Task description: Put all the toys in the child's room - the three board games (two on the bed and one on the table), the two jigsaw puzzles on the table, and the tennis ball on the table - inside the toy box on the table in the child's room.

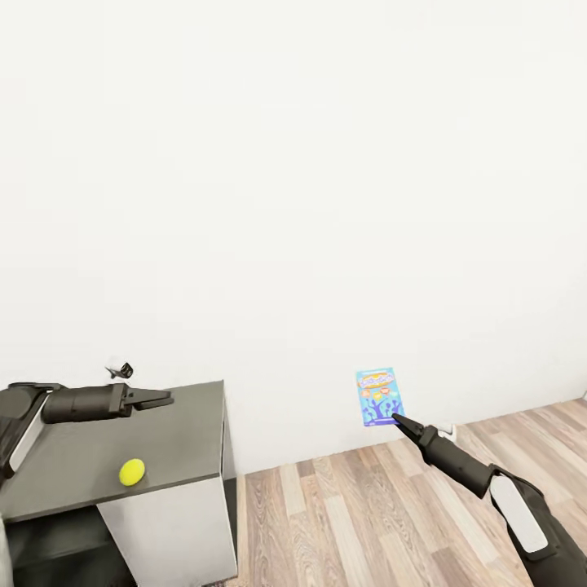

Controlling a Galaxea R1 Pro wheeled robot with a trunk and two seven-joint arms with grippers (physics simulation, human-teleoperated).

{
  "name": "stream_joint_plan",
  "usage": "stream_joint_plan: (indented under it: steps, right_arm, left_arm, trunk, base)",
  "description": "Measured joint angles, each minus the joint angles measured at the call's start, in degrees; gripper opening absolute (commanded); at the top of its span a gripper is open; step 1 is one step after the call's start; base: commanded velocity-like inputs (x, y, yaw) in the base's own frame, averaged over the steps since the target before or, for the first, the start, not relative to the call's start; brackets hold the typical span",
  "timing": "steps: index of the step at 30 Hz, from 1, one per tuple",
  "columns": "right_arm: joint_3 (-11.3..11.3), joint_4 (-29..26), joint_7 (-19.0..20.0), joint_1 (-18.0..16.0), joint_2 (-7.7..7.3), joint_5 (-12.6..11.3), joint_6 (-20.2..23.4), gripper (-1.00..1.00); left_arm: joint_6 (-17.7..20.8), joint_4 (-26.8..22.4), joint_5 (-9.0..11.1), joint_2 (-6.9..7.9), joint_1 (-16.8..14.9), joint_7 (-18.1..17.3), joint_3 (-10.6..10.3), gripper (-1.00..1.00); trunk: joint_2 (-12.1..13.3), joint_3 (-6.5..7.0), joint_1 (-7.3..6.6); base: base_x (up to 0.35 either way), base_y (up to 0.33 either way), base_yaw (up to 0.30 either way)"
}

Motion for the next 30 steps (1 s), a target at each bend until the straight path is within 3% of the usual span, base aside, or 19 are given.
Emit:
stream_joint_plan:
  steps: [6, 30]
  right_arm:
    - [-0.1, -0.2, 0.2, 0.0, 0.24, 3.5, 0.0, -1.00]
    - [-0.7, -2.2, 1.9, 0.1, -0.15, 3.8, 0.1, -1.00]
  left_arm:
    - [0.0, 0.0, 0.0, -0.02, 0.0, 0.0, 0.0, 1.00]
    - [0.0, 0.0, 0.0, -0.03, 0.0, 0.0, 0.0, 1.00]
  trunk:
    - [0.4, 0.19, -0.22]
    - [0.4, 0.19, -0.23]
  base:
    - [0.000, 0.000, 0.232]
    - [0.000, 0.000, 0.013]
